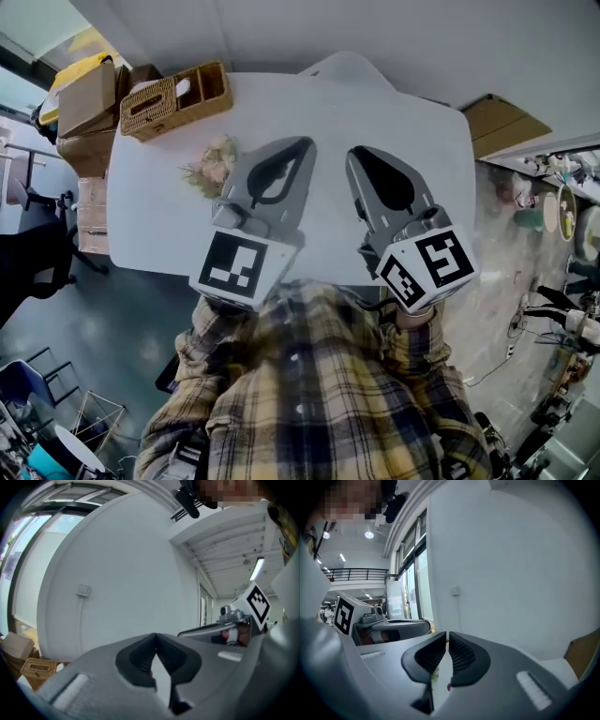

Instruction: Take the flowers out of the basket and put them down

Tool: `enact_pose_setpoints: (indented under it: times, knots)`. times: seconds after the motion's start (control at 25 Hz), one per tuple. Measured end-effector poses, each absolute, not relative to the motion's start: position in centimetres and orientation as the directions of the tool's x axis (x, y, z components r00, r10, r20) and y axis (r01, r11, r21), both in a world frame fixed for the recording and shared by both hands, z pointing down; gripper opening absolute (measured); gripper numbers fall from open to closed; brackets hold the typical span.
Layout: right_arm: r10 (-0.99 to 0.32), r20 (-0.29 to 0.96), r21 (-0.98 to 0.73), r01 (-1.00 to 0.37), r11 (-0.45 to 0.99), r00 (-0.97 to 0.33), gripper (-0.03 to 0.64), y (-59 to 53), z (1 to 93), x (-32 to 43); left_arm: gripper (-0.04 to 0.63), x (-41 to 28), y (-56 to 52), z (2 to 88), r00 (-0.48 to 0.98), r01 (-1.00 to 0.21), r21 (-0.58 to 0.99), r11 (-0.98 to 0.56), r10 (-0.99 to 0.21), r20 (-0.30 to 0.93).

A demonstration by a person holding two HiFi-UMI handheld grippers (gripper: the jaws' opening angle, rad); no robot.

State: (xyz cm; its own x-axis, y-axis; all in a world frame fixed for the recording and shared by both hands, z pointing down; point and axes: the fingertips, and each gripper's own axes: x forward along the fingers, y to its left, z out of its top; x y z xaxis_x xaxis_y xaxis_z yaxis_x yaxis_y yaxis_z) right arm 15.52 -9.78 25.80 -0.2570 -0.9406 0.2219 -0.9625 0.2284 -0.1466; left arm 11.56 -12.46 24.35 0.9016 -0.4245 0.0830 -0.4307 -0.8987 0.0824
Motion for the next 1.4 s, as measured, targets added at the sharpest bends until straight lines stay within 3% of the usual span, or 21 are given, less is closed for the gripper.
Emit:
enact_pose_setpoints:
  times: [1.4]
  knots:
    - [-0.939, 0.224, -0.148, -0.961, 0.233, -0.262, 0.005, -10.2, 27.1, 17.6, 0.000, 15.1, -11.8, 25.5, 0.917, -0.391, 0.073, -0.917, -0.381, 0.120]
